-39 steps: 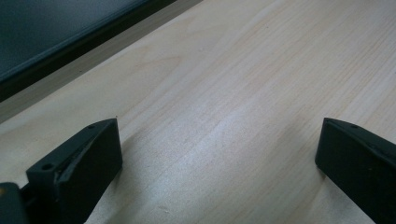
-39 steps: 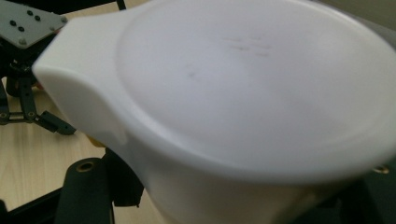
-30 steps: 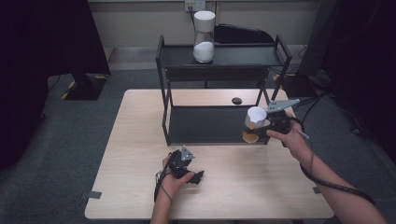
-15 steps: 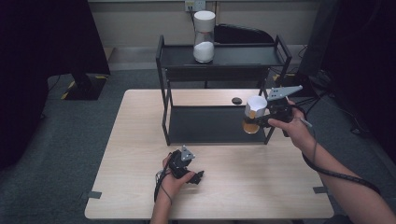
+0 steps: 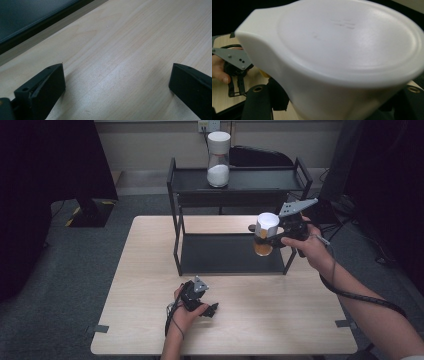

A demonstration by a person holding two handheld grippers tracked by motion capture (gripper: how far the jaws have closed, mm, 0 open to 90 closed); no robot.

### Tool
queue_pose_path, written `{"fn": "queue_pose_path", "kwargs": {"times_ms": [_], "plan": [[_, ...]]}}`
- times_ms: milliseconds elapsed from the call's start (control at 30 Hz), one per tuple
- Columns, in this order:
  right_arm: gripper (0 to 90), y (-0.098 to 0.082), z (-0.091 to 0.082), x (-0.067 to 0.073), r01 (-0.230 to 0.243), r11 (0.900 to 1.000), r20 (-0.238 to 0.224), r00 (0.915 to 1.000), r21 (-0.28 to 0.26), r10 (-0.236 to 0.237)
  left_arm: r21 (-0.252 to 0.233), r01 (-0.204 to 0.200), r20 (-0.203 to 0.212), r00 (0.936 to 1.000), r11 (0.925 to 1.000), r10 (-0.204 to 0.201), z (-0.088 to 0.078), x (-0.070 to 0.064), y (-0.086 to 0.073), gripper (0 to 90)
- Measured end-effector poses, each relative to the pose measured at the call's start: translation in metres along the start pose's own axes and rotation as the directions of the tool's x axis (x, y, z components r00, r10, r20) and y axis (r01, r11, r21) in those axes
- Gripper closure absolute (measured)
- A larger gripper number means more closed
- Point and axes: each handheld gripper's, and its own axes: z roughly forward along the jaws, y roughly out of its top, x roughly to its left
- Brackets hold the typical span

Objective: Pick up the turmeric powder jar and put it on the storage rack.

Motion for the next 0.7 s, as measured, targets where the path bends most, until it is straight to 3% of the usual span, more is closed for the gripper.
{"fn": "queue_pose_path", "kwargs": {"times_ms": [300, 700], "plan": [[30.5, 0.030, -0.005, 0.002, 0.029, 1.000, 0.009, 0.9995, 0.006, -0.029, 0.000, 0.000, 0.000, 1.0000, 1.0000, 0.000, 0.000, 0.000, 0.000, 0.0], [30.5, 0.062, -0.018, -0.006, 0.012, 1.000, 0.009, 0.9999, -0.016, -0.012, 0.001, 0.001, 0.000, 1.0000, 1.0000, -0.001, 0.000, 0.000, 0.000, 0.0]]}}
